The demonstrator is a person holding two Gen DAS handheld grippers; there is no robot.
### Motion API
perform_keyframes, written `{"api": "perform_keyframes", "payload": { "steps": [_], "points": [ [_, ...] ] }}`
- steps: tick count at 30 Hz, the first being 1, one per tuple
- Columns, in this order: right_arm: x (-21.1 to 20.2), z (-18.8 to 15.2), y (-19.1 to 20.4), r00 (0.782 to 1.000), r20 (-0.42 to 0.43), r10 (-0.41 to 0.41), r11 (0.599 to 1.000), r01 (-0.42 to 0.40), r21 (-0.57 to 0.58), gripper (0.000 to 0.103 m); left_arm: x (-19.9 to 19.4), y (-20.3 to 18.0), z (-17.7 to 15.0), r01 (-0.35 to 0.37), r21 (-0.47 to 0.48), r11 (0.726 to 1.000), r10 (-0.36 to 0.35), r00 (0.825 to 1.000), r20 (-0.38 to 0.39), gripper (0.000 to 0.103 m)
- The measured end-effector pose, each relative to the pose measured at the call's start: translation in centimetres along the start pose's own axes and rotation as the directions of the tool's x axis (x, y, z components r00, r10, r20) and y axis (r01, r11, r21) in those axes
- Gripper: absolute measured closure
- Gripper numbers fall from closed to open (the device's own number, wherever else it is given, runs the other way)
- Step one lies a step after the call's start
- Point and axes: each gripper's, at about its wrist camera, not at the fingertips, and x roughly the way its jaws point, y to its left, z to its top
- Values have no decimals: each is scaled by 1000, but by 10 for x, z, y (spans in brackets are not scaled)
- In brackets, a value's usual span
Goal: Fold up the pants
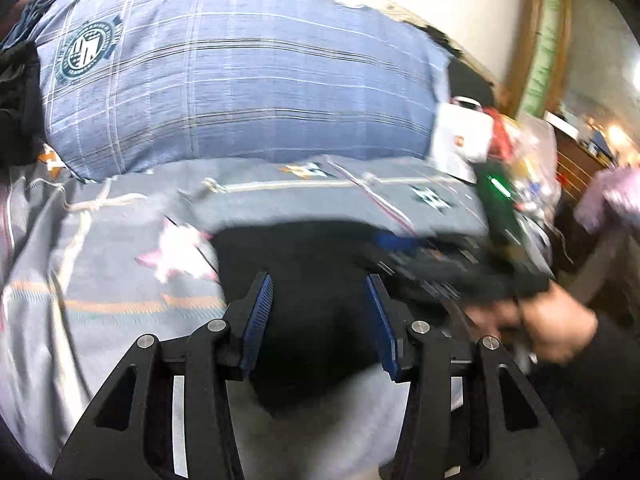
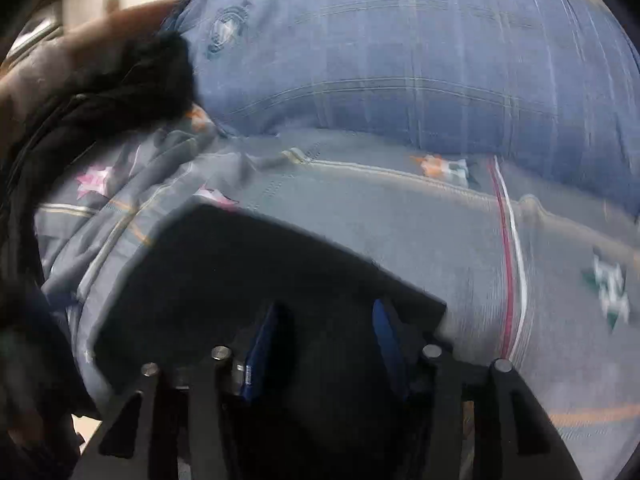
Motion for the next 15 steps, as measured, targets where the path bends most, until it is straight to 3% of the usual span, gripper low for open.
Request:
{"api": "perform_keyframes", "payload": {
  "steps": [3, 6, 9, 13, 15],
  "points": [
    [-4, -6, -3, 1000, 29, 5, 1000, -6, 22, 55, 36, 21, 26, 55, -24, 998, -56, 996, -71, 49],
    [-6, -8, 0, 998, 56, 5, 1000, -6, 20, 54, 60, 46, 37, 117, -144, 983, -132, 986, -105, 49],
    [-9, -10, 2, 997, 82, 0, 1000, -2, 29, 53, 91, 67, 25, 127, -273, 954, -182, 965, -187, 50],
    [-20, -3, 6, 996, 91, 1, 999, -4, 33, 54, 92, 62, 23, 119, -260, 958, -171, 968, -185, 49],
    [-33, 5, 6, 982, 189, -4, 1000, -2, 31, 54, 94, 66, 22, 119, -273, 955, -171, 969, -176, 49]
  ]
}}
